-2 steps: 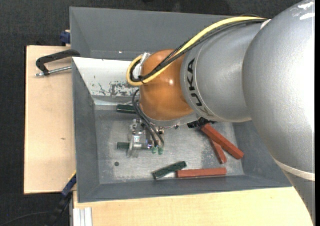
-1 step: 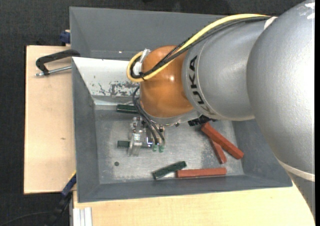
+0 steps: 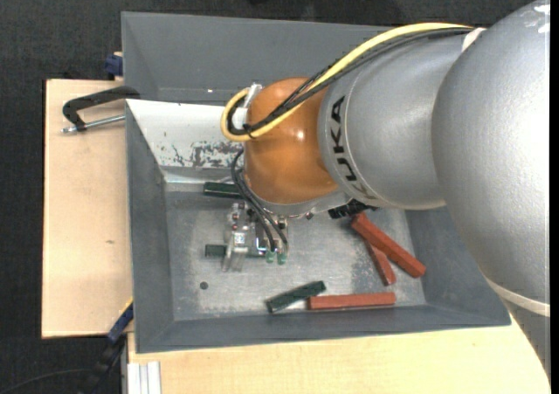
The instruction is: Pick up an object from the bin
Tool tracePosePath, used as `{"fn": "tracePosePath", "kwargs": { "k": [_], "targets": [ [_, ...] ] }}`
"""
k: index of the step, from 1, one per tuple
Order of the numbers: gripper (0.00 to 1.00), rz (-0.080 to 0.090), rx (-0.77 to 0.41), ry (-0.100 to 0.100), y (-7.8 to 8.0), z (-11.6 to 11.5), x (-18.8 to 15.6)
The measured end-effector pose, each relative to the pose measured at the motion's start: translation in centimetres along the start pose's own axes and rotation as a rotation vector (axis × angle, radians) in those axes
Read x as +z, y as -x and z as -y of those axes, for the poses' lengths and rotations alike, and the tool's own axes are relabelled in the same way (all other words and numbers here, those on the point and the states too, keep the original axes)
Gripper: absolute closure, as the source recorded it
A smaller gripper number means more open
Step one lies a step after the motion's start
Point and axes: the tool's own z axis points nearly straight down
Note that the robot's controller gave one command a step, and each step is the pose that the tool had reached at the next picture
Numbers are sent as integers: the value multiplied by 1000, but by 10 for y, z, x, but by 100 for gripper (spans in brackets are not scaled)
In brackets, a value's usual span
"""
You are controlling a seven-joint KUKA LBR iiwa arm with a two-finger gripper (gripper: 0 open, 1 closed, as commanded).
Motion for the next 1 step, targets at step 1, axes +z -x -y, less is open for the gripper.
{"fn": "tracePosePath", "kwargs": {
  "k": [1],
  "targets": [
    [100,4,-1,2,2,-1,-40]
  ]
}}
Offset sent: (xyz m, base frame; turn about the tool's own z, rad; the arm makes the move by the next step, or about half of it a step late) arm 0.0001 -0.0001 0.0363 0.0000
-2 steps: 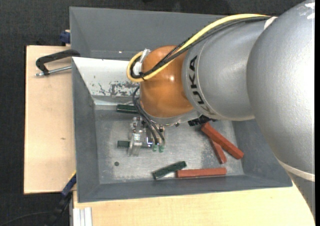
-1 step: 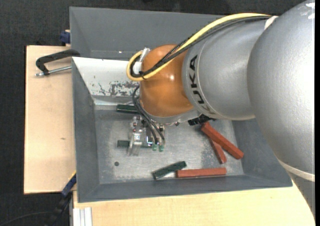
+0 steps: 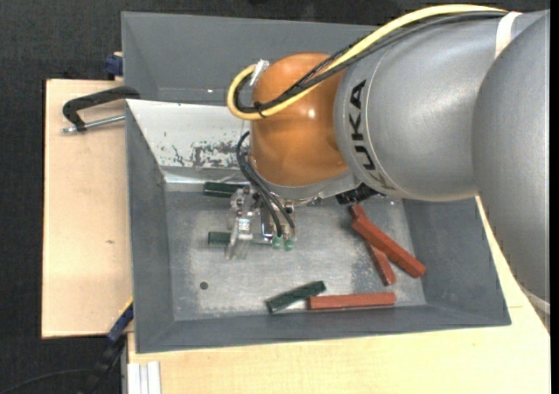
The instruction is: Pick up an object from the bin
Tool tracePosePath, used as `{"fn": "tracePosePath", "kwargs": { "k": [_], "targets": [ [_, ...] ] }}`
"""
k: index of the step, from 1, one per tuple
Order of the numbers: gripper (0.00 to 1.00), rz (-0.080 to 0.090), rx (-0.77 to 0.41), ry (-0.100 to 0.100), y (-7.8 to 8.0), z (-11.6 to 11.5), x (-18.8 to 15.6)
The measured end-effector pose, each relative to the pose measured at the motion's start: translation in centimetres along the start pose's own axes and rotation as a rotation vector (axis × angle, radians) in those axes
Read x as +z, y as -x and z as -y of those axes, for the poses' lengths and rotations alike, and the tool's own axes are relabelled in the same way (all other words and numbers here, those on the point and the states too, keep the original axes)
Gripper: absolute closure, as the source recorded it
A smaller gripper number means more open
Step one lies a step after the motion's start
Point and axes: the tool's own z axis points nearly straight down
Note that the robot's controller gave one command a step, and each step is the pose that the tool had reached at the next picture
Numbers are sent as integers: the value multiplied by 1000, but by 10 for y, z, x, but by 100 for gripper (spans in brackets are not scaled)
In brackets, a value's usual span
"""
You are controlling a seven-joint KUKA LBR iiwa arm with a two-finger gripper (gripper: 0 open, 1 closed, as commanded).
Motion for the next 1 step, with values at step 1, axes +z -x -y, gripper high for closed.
{"fn": "tracePosePath", "kwargs": {
  "k": [1],
  "targets": [
    [100,-3,-1,-2,1,-1,-1]
  ]
}}
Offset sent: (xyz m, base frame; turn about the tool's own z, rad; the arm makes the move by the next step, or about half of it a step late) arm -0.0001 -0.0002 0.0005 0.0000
